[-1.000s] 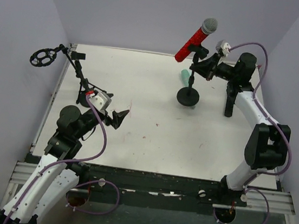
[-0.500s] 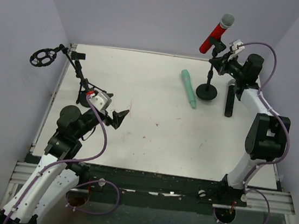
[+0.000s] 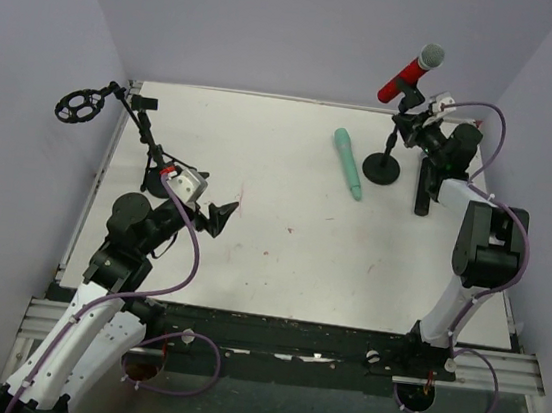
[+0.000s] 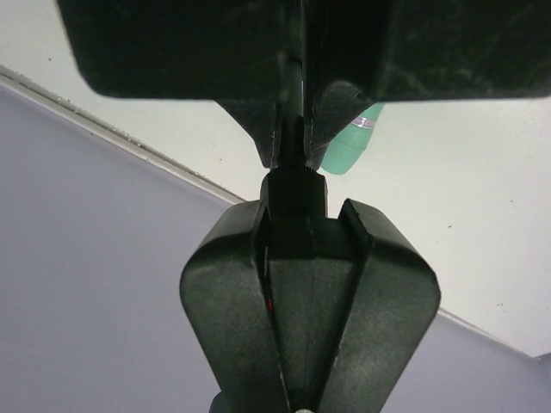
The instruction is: Attach the microphones to the stand
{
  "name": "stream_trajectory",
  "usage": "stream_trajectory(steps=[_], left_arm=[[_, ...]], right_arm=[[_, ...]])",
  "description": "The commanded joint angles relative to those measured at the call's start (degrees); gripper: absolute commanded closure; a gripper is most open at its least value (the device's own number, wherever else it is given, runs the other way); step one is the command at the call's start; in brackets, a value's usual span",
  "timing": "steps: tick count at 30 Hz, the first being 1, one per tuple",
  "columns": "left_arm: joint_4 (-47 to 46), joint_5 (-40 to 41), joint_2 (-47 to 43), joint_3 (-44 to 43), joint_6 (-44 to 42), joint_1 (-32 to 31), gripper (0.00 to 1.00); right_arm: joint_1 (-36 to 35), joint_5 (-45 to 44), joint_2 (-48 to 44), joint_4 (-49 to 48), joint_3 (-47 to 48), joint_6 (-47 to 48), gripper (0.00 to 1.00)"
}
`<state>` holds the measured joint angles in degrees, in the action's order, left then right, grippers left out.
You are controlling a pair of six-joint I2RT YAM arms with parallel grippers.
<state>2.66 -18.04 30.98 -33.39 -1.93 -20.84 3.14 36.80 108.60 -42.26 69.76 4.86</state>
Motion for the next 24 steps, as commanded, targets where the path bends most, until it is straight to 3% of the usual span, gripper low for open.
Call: stream_trajectory(steps=[1, 10, 15, 18, 21, 24], left_arm=[[-1.0, 1.1, 0.0, 0.2, -0.6, 0.2, 0.02], [-0.9, 1.0, -0.6, 0.3, -0.4, 0.2, 0.02], [-0.9, 1.1, -0.9, 0.3, -0.4, 0.2, 0.02], [-0.9, 1.2, -1.3, 0.3, -0.4, 0.2, 0.02], [-0.5, 1.3, -1.5, -0.2, 0.3, 0.3, 0.02], [0.8, 1.4, -1.1, -1.5, 1.6, 0.2, 0.02]], right_arm=[[1.5, 0.9, -0.6, -12.0, -5.4, -1.4, 0.9], [2.8, 2.5, -2.2, -13.9, -10.4, -2.2, 0.62], [3.1, 2.7, -2.9, -13.9, -11.1, -3.3, 0.53], [3.4, 1.8, -4.5, -13.6, -12.4, -3.5, 0.4], [4.5, 1.3, -7.9, -10.8, -13.9, -2.9, 0.24], [6.3, 1.8, -12.3, -3.6, -14.6, -2.1, 0.18]])
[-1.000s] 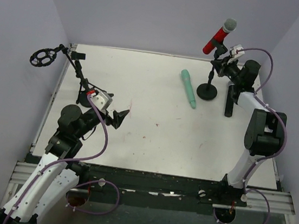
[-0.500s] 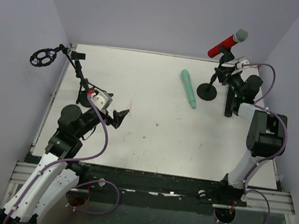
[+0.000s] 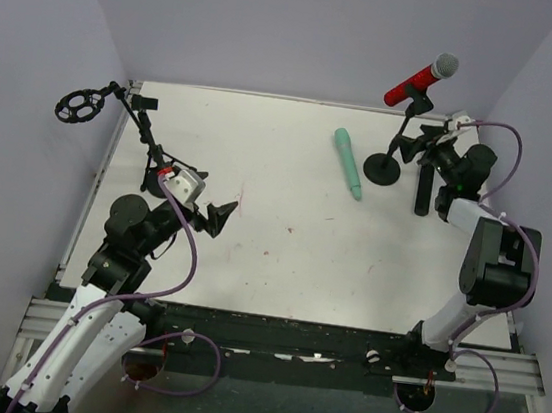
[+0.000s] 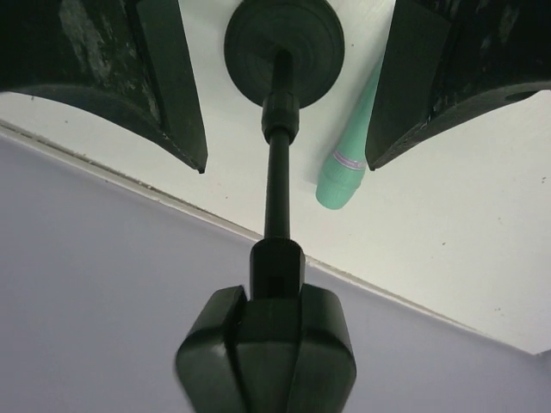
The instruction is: Attach the microphones to the stand
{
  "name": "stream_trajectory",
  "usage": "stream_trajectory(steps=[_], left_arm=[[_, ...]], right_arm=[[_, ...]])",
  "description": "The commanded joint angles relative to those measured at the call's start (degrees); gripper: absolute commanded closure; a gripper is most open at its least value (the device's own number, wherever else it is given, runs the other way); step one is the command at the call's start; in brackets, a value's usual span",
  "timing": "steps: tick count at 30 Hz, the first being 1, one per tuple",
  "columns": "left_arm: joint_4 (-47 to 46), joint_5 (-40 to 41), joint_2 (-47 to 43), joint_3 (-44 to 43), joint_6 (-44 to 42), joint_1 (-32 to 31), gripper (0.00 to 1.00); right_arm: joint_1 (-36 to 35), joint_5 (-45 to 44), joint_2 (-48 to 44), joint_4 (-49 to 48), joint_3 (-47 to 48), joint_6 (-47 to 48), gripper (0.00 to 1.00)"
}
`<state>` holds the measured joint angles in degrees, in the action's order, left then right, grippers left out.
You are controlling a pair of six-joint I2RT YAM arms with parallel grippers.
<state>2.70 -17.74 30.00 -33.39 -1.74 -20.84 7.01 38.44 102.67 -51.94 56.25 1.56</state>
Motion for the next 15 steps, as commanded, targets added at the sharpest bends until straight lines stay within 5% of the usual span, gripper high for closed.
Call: stream_trajectory(steps=[1, 9, 15], left_arm=[[1.3, 1.1, 0.1, -2.2, 3.6, 0.2, 0.02], [9.0, 4.7, 2.3, -9.9, 15.2, 0.8, 0.02], [14.3, 4.4, 2.9, -14.2, 22.6, 5.7, 0.02]], right_arm=[[2.9, 0.8, -7.9, 8.7, -1.5, 1.4, 0.17], [4.1, 6.4, -22.9, 43.9, 0.9, 7.0, 0.14], [4.0, 18.7, -28.2, 67.1, 2.6, 10.4, 0.14]])
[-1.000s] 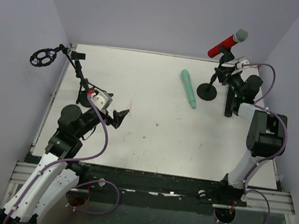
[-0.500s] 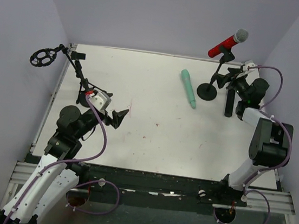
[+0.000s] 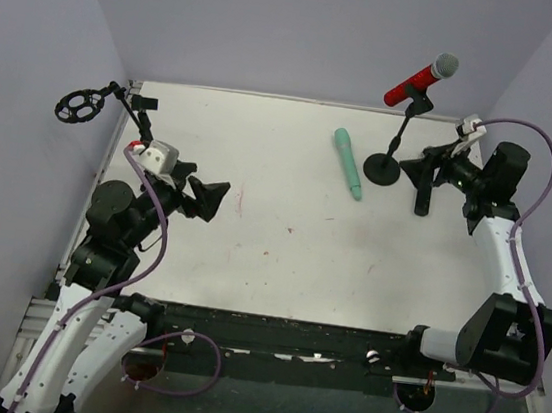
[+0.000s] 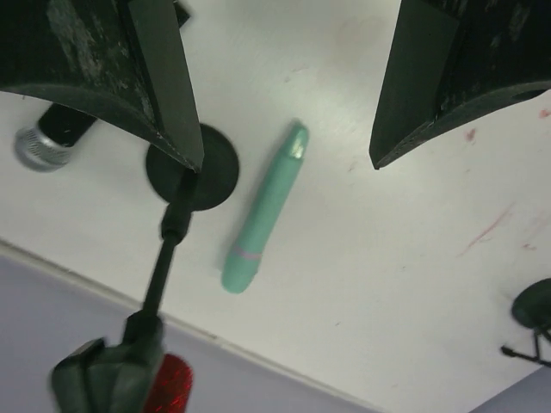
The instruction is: Attach the microphones to the stand
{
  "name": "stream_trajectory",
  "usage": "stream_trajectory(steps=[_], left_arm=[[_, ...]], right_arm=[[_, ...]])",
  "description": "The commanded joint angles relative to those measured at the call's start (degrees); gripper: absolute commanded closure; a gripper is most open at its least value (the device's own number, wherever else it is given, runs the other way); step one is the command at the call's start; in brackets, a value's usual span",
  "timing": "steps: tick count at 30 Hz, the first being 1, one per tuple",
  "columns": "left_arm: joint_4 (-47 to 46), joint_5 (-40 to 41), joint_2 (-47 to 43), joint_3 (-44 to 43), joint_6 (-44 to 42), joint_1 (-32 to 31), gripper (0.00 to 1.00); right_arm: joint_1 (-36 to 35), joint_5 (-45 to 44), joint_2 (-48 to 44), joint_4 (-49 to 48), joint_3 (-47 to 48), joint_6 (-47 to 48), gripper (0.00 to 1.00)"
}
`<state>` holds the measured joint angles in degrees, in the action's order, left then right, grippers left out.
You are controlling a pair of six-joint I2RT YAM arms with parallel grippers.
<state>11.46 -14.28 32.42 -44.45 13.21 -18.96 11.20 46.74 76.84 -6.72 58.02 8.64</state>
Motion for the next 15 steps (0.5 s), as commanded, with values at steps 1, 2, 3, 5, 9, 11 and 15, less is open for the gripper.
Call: stream_trajectory(steps=[1, 2, 3, 5, 9, 11, 15], left_arm=[[6.5, -0.4, 0.7, -4.0, 9.5, 5.5, 0.02], [7.1, -2.2, 1.1, -5.3, 11.0, 7.6, 0.02], [7.5, -3.5, 1.1, -6.3, 13.1, 9.4, 0.02], [8.0, -5.3, 1.8, -8.5, 15.6, 13.2, 0.02], [13.7, -3.6, 6.4, -15.5, 14.6, 18.1, 0.02], [15.7, -1.3, 8.8, -18.1, 11.7, 18.4, 0.02], [18.3, 6.7, 13.0, -21.6, 6.0, 21.6, 0.02]], right_arm=[[-0.2, 12.3, -2.9, 23.7, 0.3, 3.5, 0.14], [-0.2, 14.6, -3.3, 25.2, -0.4, 3.5, 0.14], [-0.3, 17.0, -3.7, 25.8, -1.7, 3.0, 0.14], [-0.2, 19.3, -4.3, 25.5, -4.0, 2.2, 0.14], [-0.3, 17.7, -6.3, 24.0, -7.5, 3.9, 0.14], [-0.3, 17.2, -6.5, 24.6, -7.8, 4.7, 0.14], [-0.3, 18.3, -5.8, 27.7, -6.1, 5.9, 0.14]])
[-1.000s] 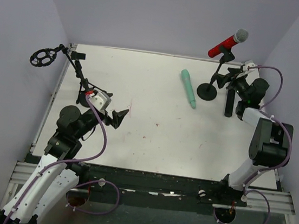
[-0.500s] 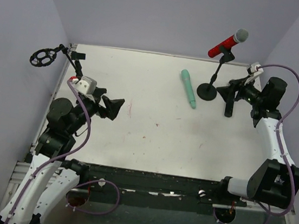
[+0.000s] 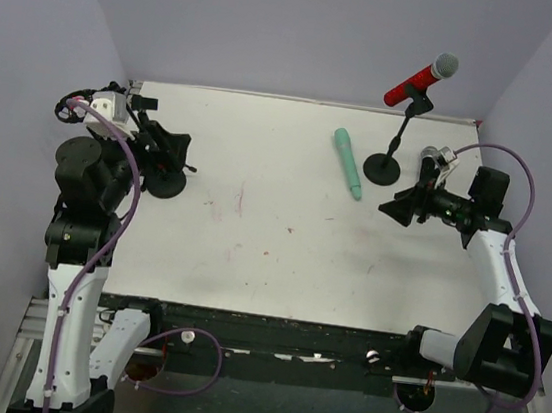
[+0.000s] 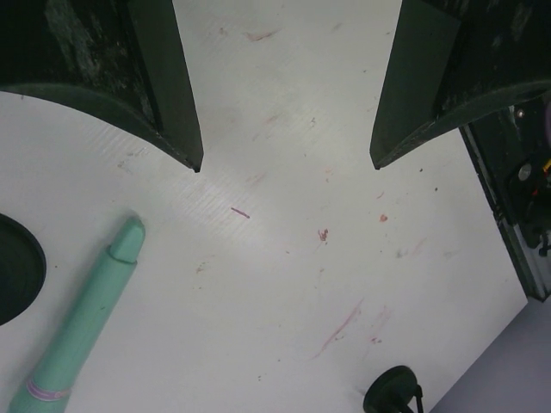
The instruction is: Attach the microphones to the stand
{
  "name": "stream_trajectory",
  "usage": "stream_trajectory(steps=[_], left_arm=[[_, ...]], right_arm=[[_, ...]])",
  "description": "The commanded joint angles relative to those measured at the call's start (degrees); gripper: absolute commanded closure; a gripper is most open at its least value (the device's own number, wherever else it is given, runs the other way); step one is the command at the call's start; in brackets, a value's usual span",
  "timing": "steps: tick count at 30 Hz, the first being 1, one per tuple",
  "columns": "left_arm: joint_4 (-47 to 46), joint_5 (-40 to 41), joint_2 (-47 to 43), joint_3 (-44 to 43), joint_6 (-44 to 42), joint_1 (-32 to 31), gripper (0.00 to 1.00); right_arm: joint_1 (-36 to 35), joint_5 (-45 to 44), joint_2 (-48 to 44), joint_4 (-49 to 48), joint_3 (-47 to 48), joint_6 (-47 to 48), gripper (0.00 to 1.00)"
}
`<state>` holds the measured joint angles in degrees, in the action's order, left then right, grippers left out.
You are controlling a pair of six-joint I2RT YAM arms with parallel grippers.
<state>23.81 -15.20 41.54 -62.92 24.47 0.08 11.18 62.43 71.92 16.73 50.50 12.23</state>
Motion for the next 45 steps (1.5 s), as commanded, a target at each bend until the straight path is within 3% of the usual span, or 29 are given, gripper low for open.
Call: stream_trajectory(steps=[1, 7, 10, 15, 18, 22, 26, 39, 45], left_arm=[[6.0, 8.7, 4.7, -3.4, -6.2, 3.3, 0.02], [4.8, 9.1, 11.4, -4.8, -9.3, 6.0, 0.03], [3.0, 5.2, 14.1, -4.9, -10.8, 6.7, 0.05], [-5.5, 4.3, 14.6, 2.1, -14.2, 7.5, 0.05], [-18.2, 4.7, 12.7, 11.3, -13.7, 9.1, 0.05], [-44.3, 3.0, 10.6, 27.2, -14.9, 11.1, 0.04], [-62.1, 1.8, 14.7, 33.6, -16.5, 12.5, 0.05], [-79.4, -3.9, 32.0, 32.2, -16.1, 14.8, 0.23], [-80.0, -5.9, 34.3, 31.7, -16.5, 14.8, 0.4]], right_arm=[[-0.3, 2.7, -1.0, 4.5, 1.7, 2.3, 0.14], [-0.3, 3.0, -3.4, 5.2, 2.1, 2.0, 0.14], [-0.3, 2.6, -4.3, 5.3, 2.1, 1.9, 0.13], [-0.3, 3.2, -4.7, 5.6, 2.1, 2.0, 0.14], [-0.3, 3.8, -4.2, 5.9, 2.1, 2.1, 0.13], [-0.2, 4.3, -3.8, 6.0, 2.2, 2.0, 0.13], [-0.2, 4.4, -4.1, 6.2, 2.5, 2.1, 0.13], [-0.3, 4.4, -3.3, 5.9, 2.2, 2.4, 0.14], [-0.3, 4.3, -2.2, 5.7, 2.1, 2.1, 0.13]])
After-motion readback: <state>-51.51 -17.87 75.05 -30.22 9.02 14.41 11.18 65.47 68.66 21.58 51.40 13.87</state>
